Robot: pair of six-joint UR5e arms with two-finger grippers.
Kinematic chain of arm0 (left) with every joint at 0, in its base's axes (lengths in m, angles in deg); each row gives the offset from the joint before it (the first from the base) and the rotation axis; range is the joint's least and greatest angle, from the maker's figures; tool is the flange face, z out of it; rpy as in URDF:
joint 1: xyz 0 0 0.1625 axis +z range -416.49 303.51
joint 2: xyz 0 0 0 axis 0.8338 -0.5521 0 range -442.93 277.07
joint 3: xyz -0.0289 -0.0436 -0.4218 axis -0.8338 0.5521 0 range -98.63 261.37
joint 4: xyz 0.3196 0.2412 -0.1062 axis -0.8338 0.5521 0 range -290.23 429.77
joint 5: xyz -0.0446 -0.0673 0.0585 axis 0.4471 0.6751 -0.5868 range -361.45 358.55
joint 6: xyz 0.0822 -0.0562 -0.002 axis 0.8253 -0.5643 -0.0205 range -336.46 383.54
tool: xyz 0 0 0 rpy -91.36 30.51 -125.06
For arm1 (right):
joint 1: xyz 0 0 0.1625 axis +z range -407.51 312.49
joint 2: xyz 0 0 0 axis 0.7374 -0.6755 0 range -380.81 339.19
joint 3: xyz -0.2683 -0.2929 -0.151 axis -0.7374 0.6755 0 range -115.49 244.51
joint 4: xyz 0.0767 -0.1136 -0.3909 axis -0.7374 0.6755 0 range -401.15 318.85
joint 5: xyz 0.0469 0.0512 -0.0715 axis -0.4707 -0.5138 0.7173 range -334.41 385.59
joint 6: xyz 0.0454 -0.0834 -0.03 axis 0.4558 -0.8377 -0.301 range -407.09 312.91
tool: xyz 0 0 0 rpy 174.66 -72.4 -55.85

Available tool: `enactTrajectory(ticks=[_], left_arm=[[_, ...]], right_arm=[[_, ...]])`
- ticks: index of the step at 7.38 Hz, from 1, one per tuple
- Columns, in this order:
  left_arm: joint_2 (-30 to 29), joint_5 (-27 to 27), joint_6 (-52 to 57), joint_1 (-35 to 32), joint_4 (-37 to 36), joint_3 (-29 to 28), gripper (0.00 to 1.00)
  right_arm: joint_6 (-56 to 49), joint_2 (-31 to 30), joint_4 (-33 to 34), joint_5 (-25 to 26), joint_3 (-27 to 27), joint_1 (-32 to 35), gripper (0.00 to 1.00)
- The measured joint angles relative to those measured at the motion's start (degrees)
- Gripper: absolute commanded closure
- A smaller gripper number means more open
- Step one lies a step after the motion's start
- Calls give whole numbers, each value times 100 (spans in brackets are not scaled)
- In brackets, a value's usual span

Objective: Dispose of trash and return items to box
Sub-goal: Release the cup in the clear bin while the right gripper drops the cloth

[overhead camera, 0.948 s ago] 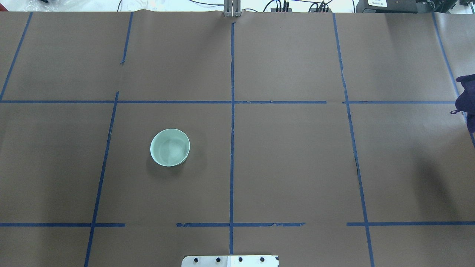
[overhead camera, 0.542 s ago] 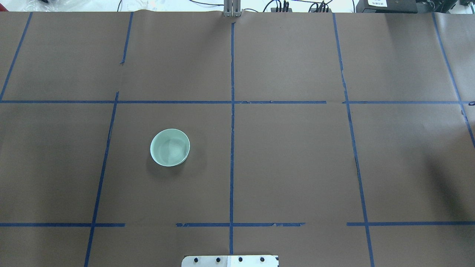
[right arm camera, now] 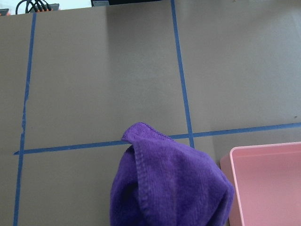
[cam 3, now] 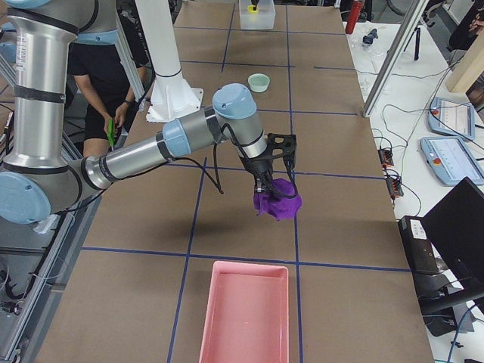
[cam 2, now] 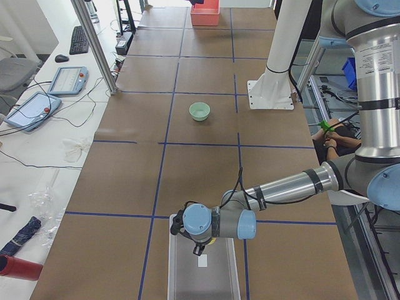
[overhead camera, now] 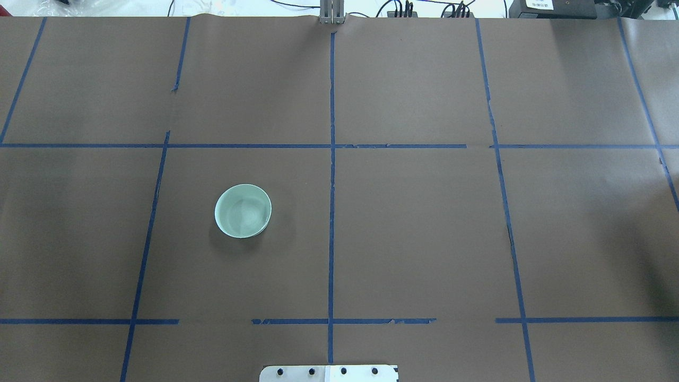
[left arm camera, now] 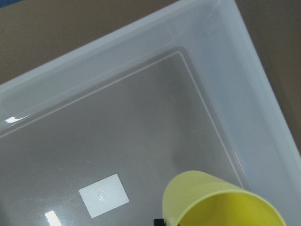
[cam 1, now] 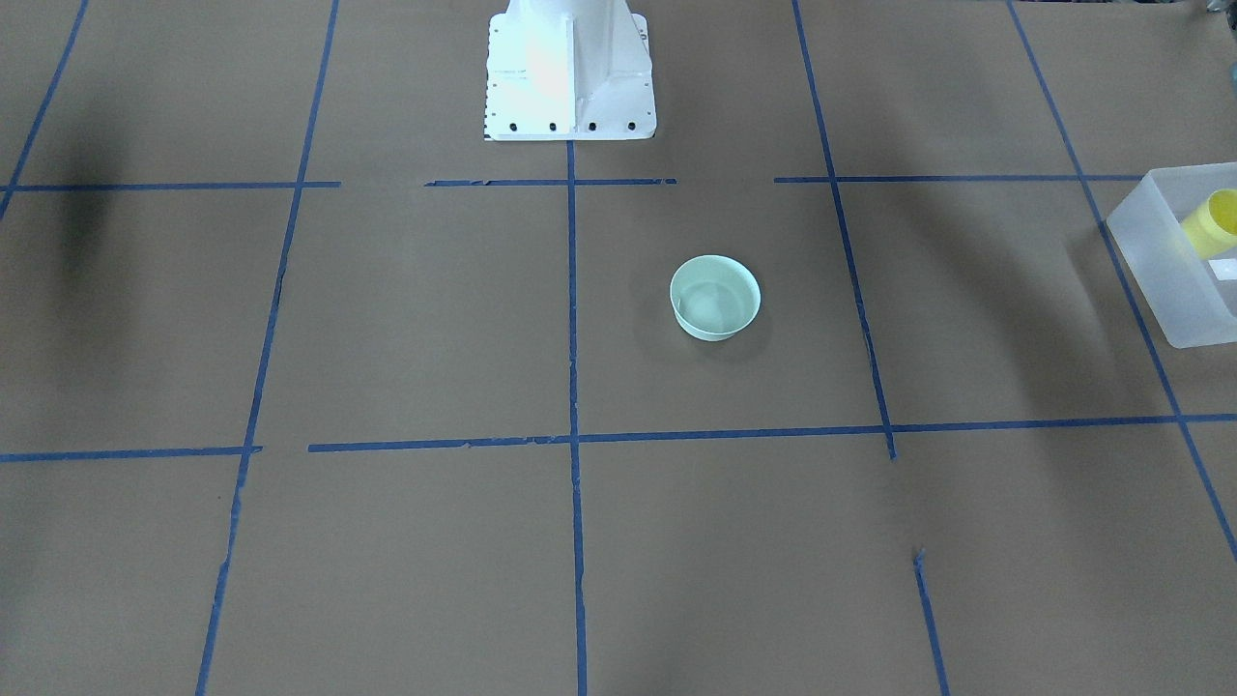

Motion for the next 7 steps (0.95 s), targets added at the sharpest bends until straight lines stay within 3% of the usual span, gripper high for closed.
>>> enactTrajectory(ticks=[1, 4, 5, 7], left_arm=[[-11, -11, -78, 49, 139, -88, 1], [-43, -127, -72, 101, 507, -132, 0], [-50, -188, -60, 77, 520, 62, 0], [-41, -390, -63, -333, 58, 1067, 0]], right_arm=[[-89, -7, 1, -49, 7, 133, 100], [-369, 1, 2, -130, 74, 346, 100], [-572, 11, 4, -112, 131, 427, 100], [-991, -4, 26, 29, 216, 519, 100]])
